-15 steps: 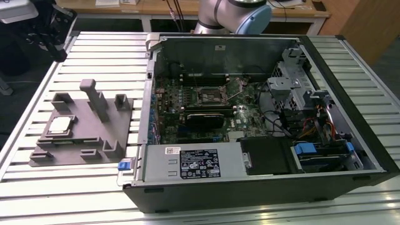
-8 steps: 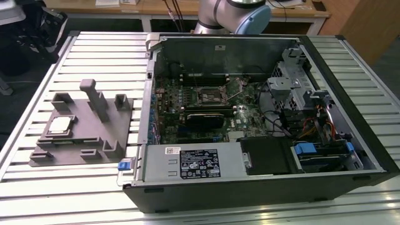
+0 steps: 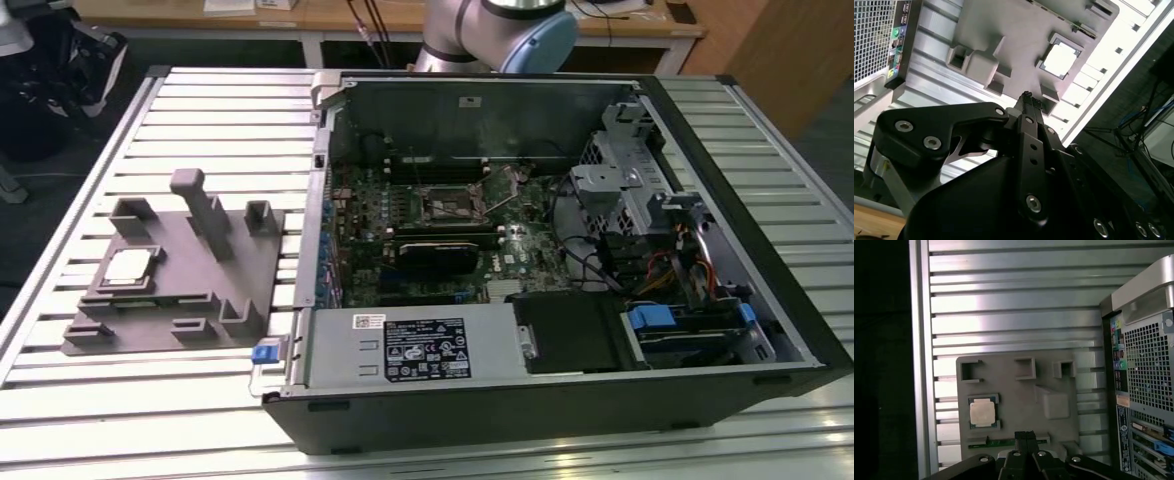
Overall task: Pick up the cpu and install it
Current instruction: 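Reach for the cpu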
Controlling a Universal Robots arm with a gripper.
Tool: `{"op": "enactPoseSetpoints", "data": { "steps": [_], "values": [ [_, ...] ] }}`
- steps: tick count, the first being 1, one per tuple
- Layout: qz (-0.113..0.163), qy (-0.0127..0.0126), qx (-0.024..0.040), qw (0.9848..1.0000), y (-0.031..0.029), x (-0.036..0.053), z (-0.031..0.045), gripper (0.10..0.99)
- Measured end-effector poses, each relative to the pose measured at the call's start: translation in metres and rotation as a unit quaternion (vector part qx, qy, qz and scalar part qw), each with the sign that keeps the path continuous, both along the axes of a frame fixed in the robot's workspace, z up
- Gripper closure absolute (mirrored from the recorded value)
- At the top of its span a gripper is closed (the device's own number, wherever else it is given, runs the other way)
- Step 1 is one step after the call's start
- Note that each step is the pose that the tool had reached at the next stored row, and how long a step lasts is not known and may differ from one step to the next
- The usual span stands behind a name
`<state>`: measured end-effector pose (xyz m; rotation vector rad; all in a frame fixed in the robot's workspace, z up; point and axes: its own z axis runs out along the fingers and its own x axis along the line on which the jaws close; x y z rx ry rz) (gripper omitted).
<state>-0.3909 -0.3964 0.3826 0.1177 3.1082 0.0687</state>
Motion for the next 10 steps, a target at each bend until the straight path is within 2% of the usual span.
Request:
{"op": "enactPoseSetpoints", "data": {
  "steps": [5, 10],
  "values": [
    [0.000, 0.0000, 0.0000, 1.0000, 0.0000, -0.0100, -0.0048, 0.980],
    [0.000, 0.0000, 0.0001, 1.0000, 0.0000, -0.0196, -0.0126, 0.980]
  ]
}}
